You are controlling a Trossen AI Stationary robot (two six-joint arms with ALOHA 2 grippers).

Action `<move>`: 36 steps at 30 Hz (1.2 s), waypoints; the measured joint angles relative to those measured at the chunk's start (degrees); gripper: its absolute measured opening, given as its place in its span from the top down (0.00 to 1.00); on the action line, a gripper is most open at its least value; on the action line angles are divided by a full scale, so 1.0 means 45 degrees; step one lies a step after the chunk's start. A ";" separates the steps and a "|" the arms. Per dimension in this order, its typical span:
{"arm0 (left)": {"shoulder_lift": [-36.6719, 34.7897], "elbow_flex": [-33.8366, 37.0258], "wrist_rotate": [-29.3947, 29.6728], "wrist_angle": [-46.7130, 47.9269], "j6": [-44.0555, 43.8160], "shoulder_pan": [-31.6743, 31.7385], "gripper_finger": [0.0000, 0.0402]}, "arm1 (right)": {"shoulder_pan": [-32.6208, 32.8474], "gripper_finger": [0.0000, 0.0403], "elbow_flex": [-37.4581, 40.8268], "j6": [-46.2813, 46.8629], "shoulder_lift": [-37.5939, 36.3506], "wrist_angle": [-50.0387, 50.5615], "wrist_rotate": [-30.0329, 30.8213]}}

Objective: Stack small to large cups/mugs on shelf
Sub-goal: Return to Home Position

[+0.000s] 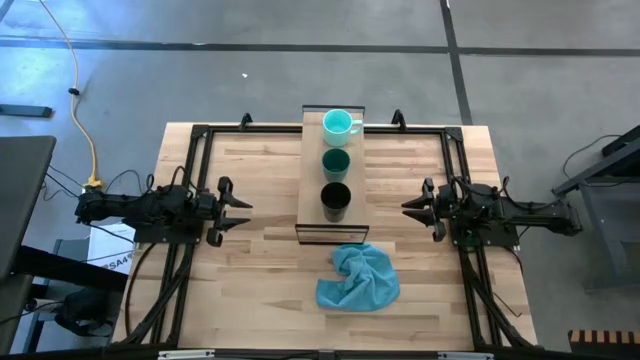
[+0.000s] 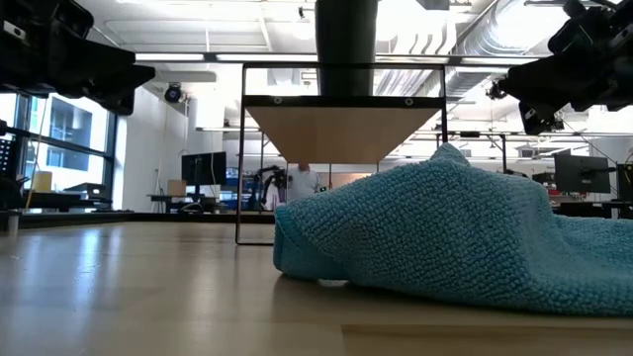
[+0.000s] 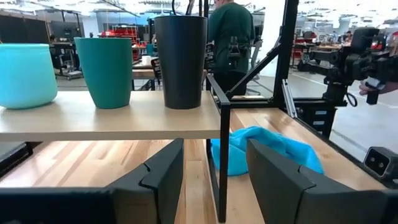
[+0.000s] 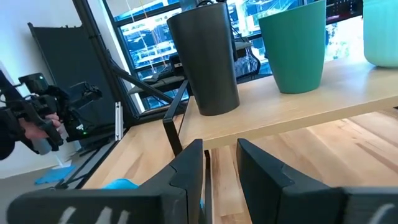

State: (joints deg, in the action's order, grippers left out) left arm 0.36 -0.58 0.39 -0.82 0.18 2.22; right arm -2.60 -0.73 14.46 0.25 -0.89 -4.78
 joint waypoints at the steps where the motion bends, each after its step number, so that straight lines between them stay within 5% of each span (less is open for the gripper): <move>1: 0.0000 0.0000 0.0003 0.0000 -0.0152 0.0000 0.59 | 0.0001 0.78 0.0000 0.0046 0.0000 0.0005 0.0000; 36: 0.0000 0.0000 0.0008 0.0000 -0.0199 0.0000 0.59 | 0.0000 0.78 0.0000 -0.0650 0.0000 0.0019 0.0007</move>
State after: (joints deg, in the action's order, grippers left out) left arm 0.36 -0.58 0.43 -0.82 -0.71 2.22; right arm -2.60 -0.73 11.53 0.25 -0.80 -4.74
